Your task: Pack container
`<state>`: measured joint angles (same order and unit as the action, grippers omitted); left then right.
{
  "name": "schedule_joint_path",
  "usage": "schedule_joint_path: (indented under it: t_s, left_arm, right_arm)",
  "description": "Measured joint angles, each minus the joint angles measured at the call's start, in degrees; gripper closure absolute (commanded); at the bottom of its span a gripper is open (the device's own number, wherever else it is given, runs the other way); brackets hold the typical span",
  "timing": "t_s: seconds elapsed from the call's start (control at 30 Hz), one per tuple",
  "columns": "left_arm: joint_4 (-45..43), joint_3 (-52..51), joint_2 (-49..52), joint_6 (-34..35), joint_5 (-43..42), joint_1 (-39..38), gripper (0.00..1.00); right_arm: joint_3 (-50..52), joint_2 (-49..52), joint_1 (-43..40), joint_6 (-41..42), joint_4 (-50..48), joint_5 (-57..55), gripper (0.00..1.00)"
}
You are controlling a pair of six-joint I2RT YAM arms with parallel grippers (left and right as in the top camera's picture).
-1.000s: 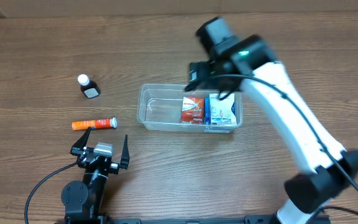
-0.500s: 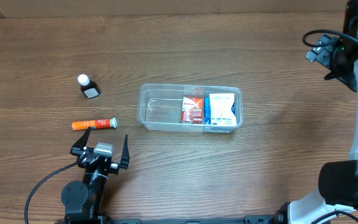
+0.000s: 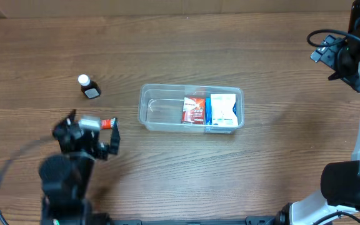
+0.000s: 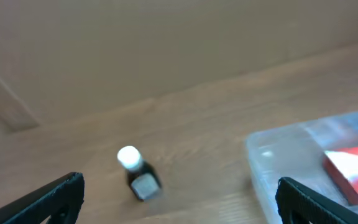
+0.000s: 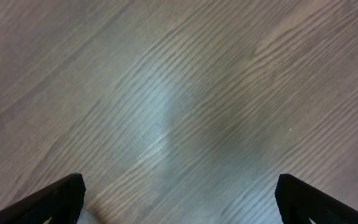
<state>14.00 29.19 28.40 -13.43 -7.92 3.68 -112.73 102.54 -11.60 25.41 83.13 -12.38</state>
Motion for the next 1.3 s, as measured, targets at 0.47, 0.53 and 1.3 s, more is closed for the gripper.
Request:
schedule_joint_path:
  t_s: [0.47, 0.53, 1.3]
  left_arm:
    - [27.3, 47.3, 59.4, 0.3, -6.4, 4.9, 0.00]
    - [25.7, 47.3, 59.4, 2.2, -6.1, 6.2, 0.00]
    - [15.0, 47.5, 78.7, 9.4, -0.8, 9.0, 0.78]
  right_arm:
    - [0.0, 0.1, 0.0, 0.0, 0.0, 0.0, 0.00]
    - [0.0, 0.1, 0.0, 0.0, 0.0, 0.0, 0.00]
    - [0.0, 0.1, 0.0, 0.0, 0.0, 0.0, 0.00]
